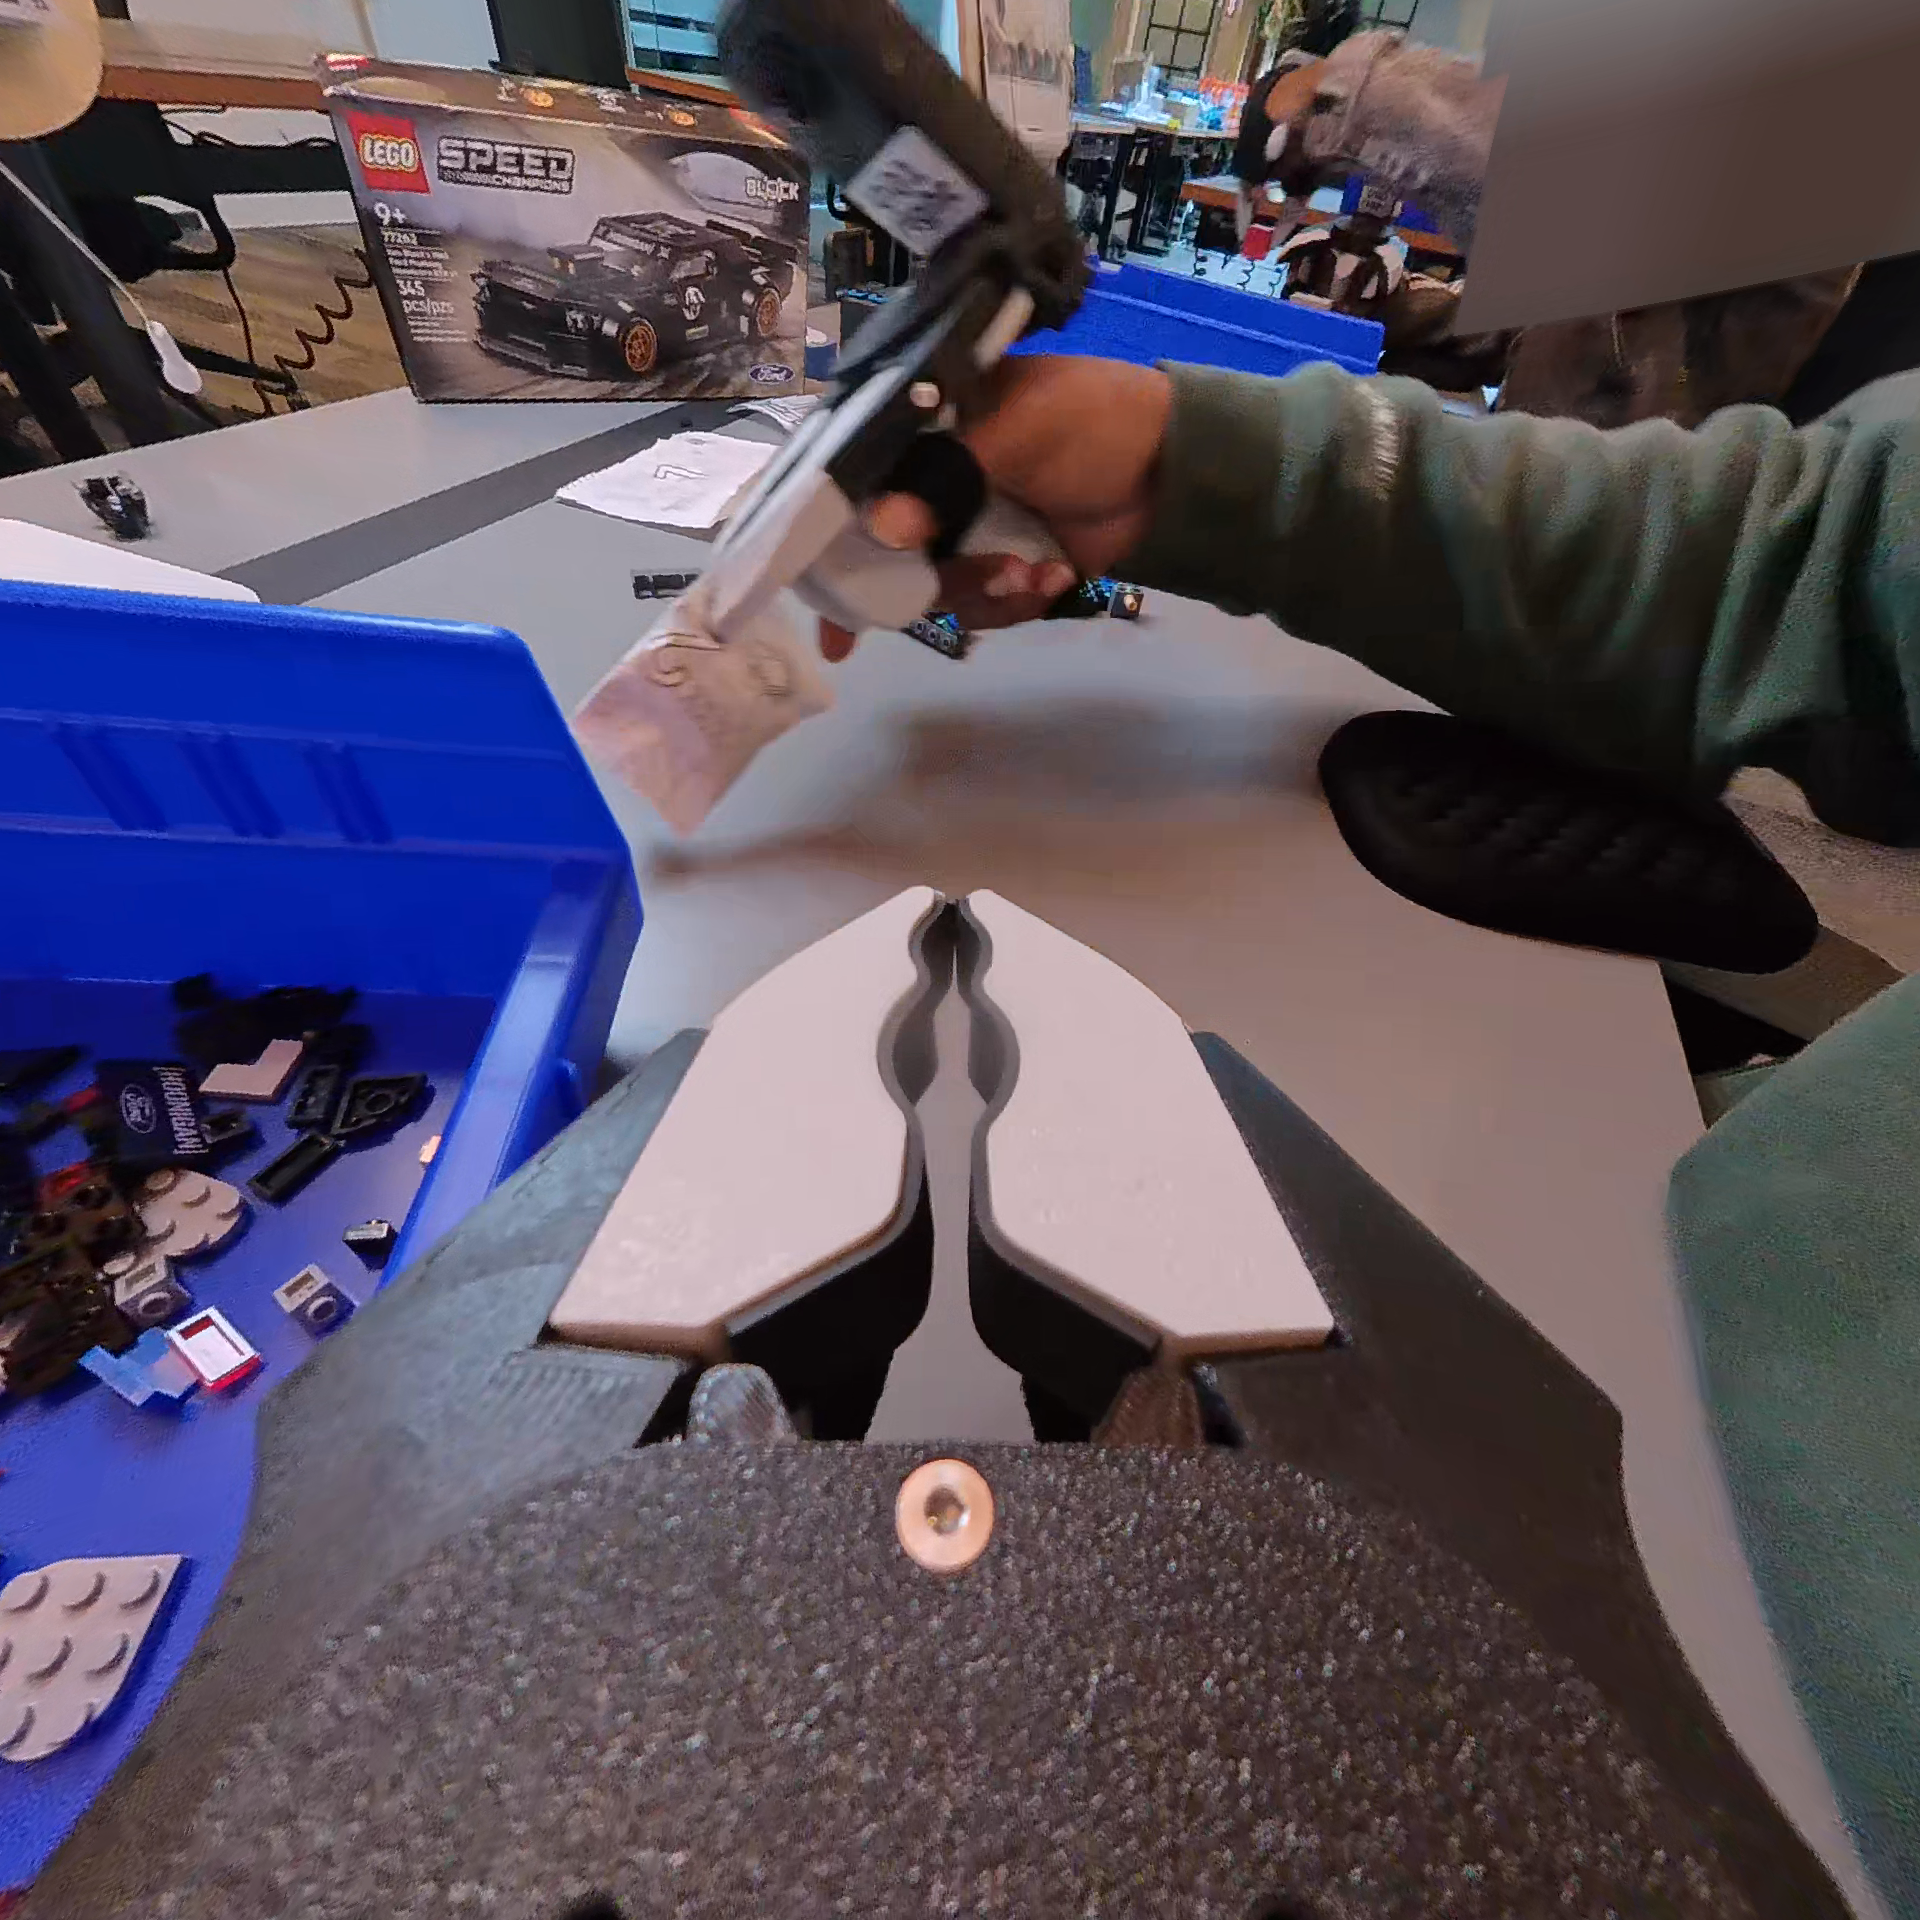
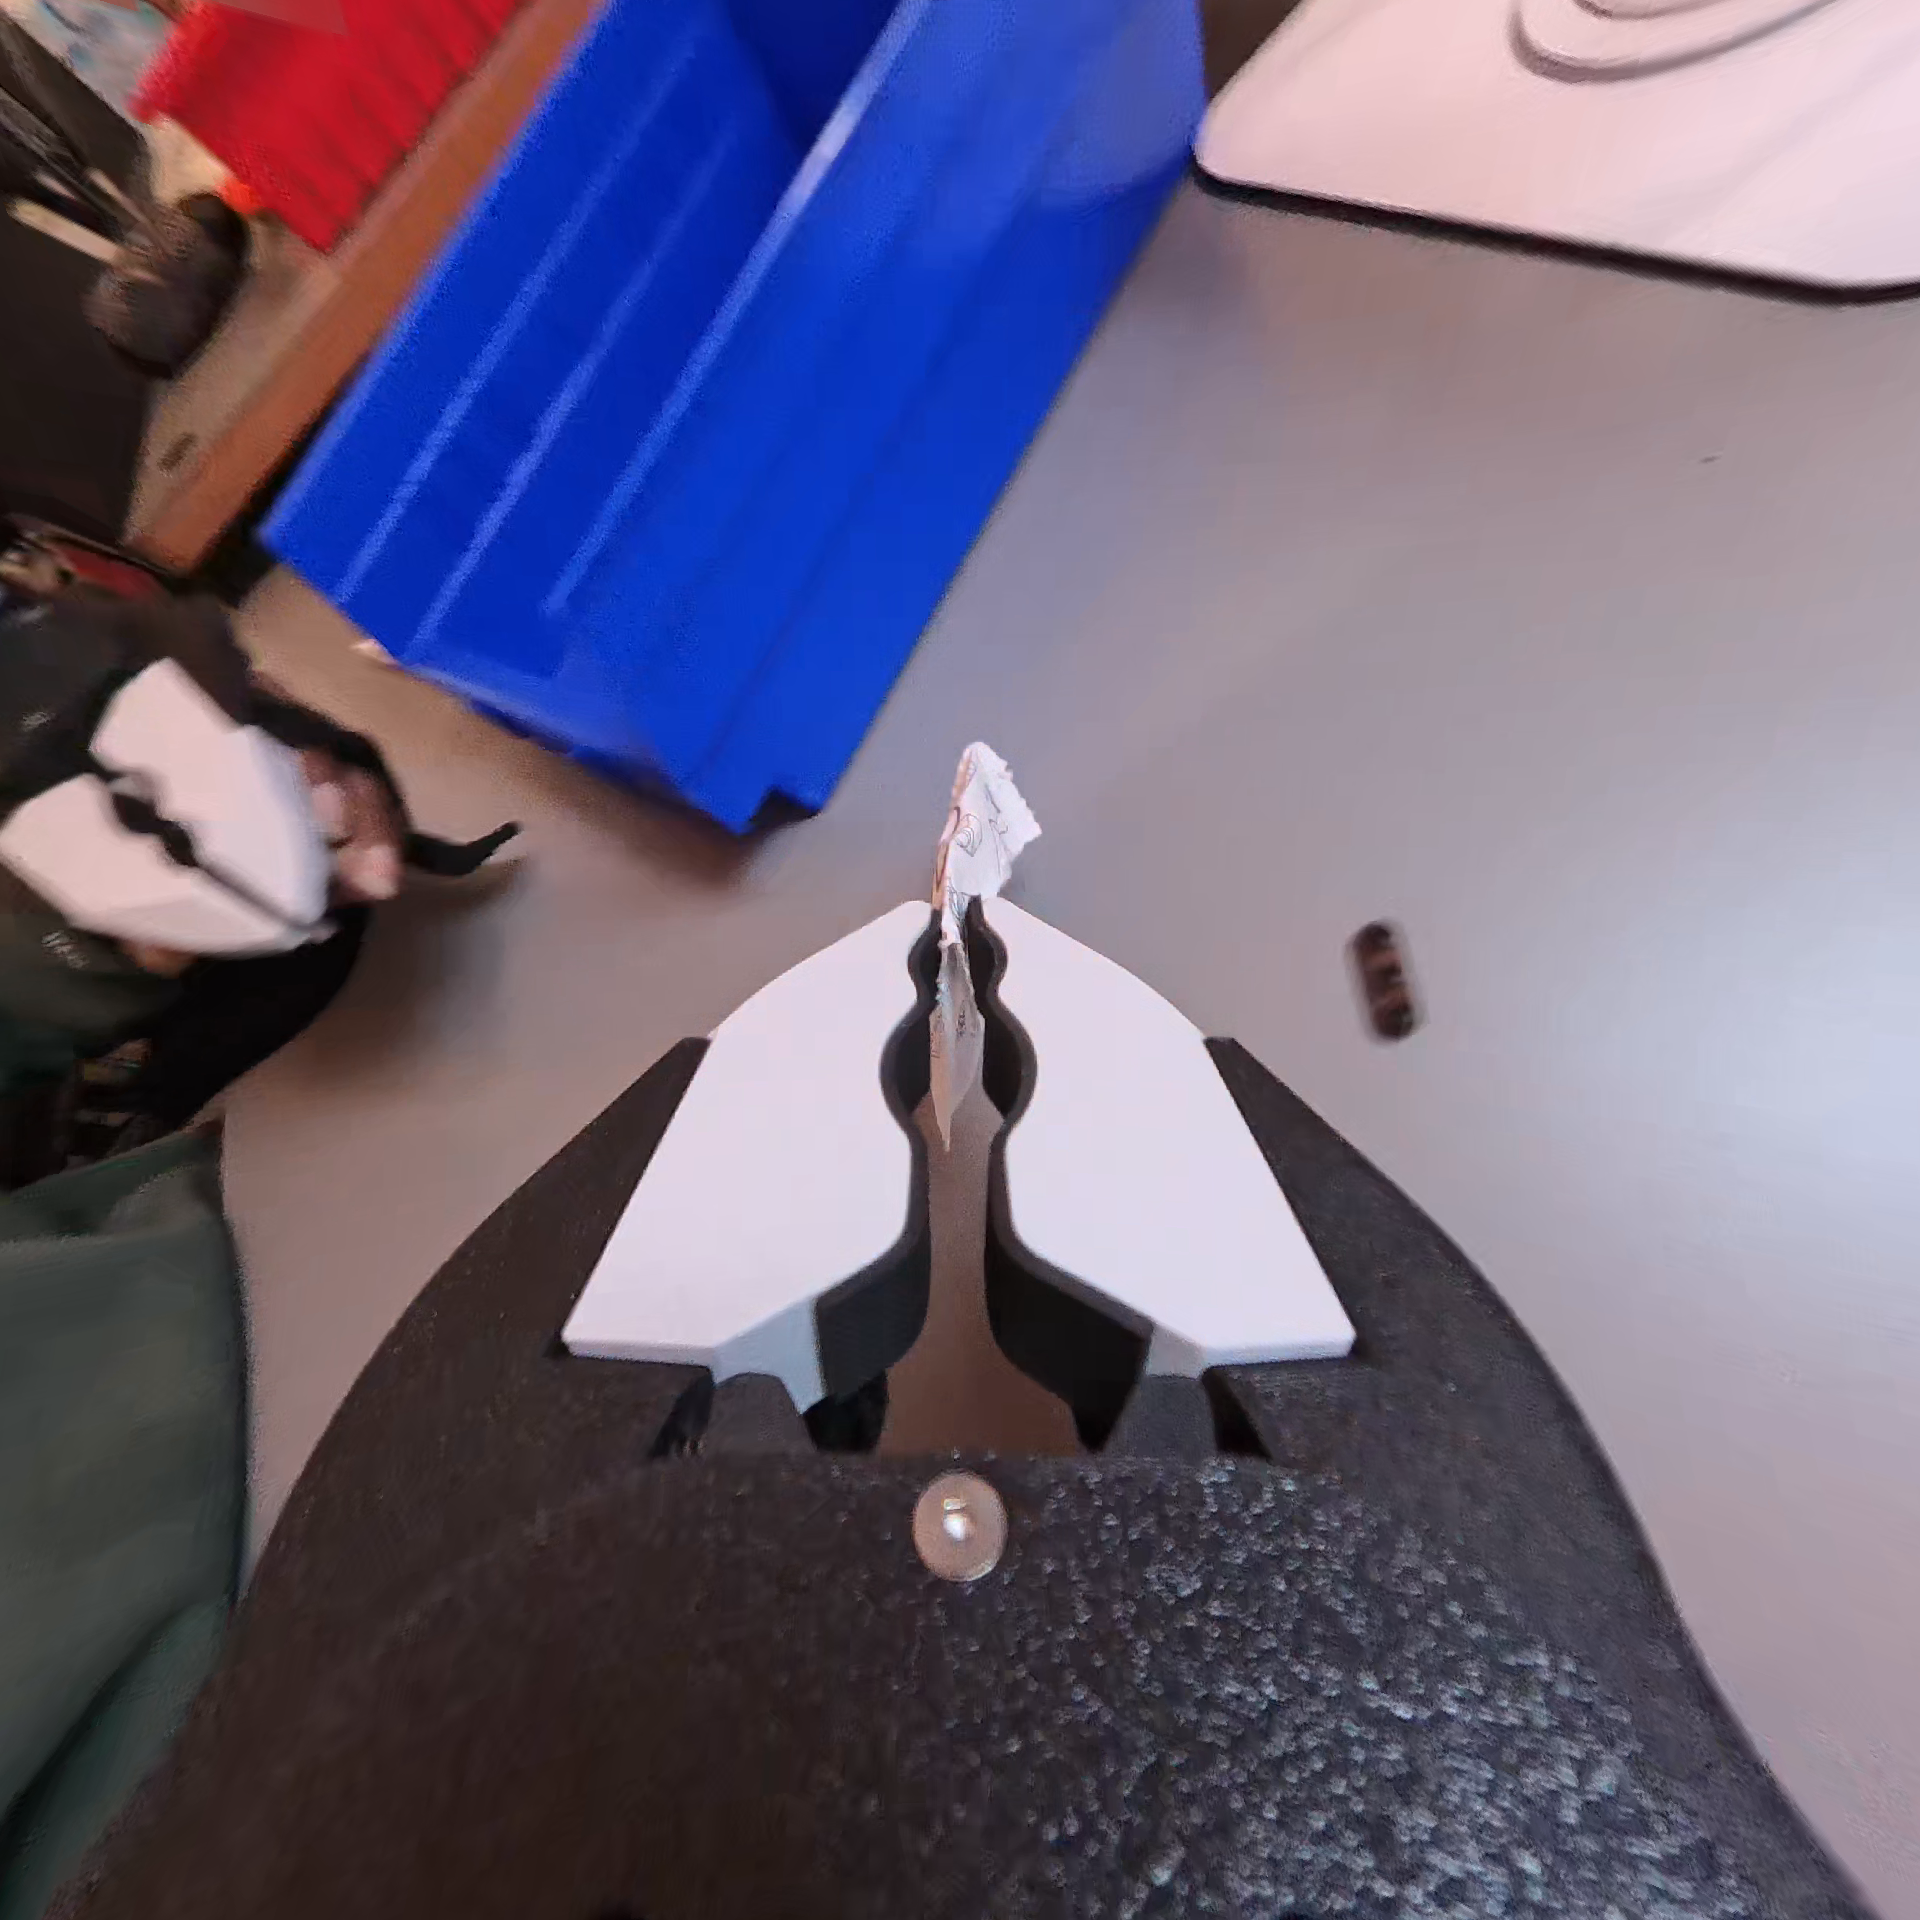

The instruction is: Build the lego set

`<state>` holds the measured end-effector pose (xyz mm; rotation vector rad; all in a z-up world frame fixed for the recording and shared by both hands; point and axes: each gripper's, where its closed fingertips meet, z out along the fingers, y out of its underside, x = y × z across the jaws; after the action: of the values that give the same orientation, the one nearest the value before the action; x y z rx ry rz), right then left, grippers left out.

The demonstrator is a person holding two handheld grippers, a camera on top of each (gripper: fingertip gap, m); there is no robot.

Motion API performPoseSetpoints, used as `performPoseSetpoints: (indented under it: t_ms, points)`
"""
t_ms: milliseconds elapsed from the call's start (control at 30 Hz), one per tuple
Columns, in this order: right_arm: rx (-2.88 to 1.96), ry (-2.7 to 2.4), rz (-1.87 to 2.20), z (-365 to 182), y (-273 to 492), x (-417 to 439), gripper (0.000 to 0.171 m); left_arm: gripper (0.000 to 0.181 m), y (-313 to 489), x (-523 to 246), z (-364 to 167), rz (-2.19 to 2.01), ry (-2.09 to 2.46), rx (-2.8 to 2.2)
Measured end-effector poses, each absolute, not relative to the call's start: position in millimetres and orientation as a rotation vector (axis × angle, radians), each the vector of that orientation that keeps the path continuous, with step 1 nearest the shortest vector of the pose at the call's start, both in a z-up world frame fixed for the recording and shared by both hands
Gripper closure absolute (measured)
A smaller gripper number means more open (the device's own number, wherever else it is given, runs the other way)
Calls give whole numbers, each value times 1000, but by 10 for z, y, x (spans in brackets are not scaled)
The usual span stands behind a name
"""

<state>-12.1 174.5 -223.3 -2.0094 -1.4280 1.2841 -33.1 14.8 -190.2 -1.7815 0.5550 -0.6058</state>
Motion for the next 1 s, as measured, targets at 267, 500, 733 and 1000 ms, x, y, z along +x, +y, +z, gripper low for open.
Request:
performPoseSetpoints:
  t_ms: [267, 500, 733, 1000]
  points:
    - [-2141, -1516, 925, -2633, 2653, -565, 153, 181, 153, -306, -1956, -575, 597, -1766]
    - [-1736, -1332, 415, -2164, 3131, -535, 115, 181, 141, -309, -1876, -546, 589, -1735]
    - [-1546, -1359, 824, -1672, 1961, -519, 117, 181, 124, -430, -1478, -464, 547, -1601]
    - [-1495, -1564, 1035, -1870, 722, -260, 119, 165, -103, -1941, -541, -121, 221, -1582]
